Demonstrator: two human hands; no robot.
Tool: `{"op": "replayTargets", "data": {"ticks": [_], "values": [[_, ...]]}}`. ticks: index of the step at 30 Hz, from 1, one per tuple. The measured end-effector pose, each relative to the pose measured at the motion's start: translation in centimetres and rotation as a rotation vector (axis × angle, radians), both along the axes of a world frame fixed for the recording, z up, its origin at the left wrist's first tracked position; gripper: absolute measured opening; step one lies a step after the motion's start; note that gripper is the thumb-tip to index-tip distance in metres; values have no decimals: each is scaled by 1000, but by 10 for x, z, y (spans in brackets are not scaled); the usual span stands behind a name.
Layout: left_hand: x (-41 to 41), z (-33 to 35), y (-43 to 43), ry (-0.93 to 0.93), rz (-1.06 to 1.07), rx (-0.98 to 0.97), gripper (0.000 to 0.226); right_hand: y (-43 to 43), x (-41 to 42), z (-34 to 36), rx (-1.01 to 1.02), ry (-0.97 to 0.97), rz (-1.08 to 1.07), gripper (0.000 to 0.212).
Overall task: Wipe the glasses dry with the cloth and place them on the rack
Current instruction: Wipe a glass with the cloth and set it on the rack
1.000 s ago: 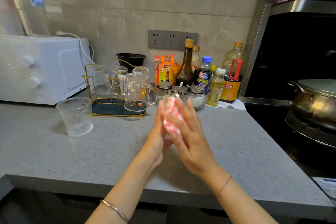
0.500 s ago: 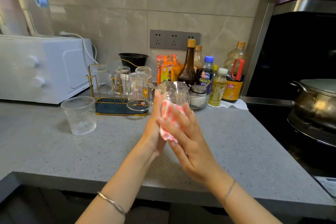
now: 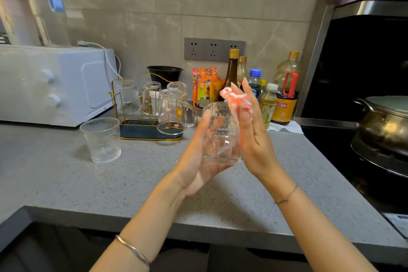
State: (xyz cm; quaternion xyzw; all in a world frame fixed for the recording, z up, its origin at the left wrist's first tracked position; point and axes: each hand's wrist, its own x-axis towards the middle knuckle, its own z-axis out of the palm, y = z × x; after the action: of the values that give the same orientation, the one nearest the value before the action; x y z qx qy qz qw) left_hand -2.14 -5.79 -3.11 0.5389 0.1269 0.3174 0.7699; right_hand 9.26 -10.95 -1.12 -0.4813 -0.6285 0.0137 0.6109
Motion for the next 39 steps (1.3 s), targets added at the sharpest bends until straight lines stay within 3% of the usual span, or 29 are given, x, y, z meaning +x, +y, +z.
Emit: {"op": "replayTargets", "data": {"ticks": [8,16,18,22,33,36,39], "values": [[3,3,1,-83,46,27,46,-1,-6,-19,77,-79,-8,46],[1,5,9,-93,97,-116,85,-12,-16,-56,89,-315,-35,45],[1,3,7,-81,74,-91,73,-11,-11,-50,107,-350,-92,46],[0,5,5,-120,42,-101,56,-8,0,-30,127,-343,-121,51],[-4,6,9,-207,-61,-189,66,-8,-6,-39,172,-183,56,41],[-3,6,9,-188,-87,-158,72,-9,-11,-48,171,-124,48,42],[-1,6,8,-156,-112,-132,66,-8,-12,-52,182,-182,-14,44]]}}
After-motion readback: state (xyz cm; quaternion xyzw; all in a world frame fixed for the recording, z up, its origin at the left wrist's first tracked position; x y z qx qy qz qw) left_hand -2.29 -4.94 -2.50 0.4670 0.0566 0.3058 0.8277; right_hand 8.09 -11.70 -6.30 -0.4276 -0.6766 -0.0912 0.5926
